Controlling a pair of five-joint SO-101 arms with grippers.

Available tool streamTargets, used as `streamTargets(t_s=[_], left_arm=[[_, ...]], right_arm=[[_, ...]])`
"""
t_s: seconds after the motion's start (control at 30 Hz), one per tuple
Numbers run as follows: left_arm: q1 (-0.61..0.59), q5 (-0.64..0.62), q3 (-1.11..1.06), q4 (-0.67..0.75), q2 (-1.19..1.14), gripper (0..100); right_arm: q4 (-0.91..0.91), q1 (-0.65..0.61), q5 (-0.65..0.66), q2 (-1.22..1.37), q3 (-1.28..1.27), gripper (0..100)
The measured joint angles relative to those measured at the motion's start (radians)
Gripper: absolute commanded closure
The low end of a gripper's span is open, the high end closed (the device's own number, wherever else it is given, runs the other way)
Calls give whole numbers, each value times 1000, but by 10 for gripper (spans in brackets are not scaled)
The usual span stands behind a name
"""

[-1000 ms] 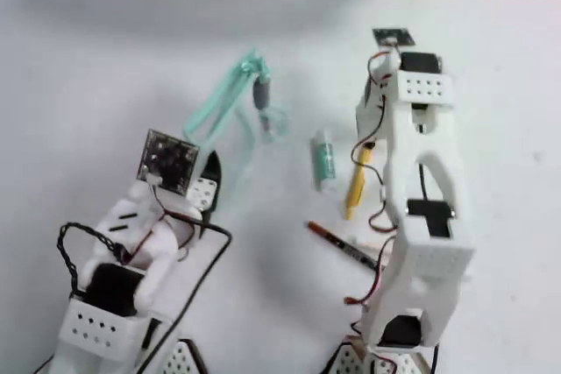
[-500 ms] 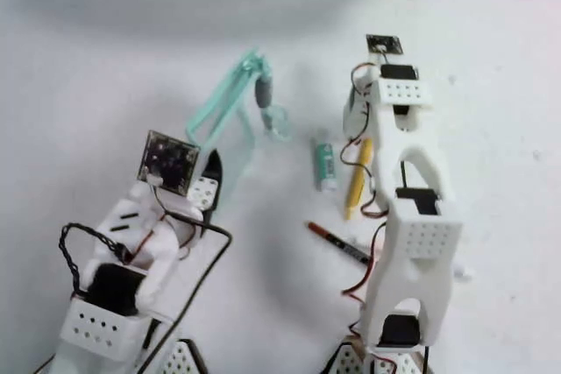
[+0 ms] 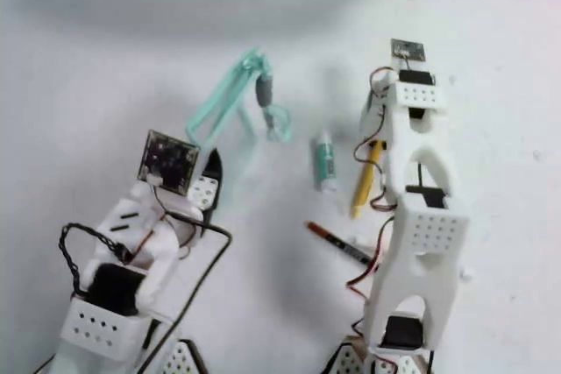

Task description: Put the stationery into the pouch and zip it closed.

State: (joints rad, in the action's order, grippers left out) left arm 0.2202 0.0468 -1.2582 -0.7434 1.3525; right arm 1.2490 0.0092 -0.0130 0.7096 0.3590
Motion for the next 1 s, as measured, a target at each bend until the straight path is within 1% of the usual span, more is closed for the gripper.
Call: streamTargets(t_s=[0.6,0.67,0.8,0.9,1.0], left_arm=[[0,0,0,0,0,976],[0,0,0,0,0,955],[0,0,0,0,0,847],[0,-15,-6,5,2,838],[0,-34,-6,5,2,838]], right_arm=[[8,0,0,3,6,981],[60,-2,-2,-9,20,981],[180,-12,0,-109,20,981],[249,-8,5,-239,20,981],[307,-21,52,-362,20,981]])
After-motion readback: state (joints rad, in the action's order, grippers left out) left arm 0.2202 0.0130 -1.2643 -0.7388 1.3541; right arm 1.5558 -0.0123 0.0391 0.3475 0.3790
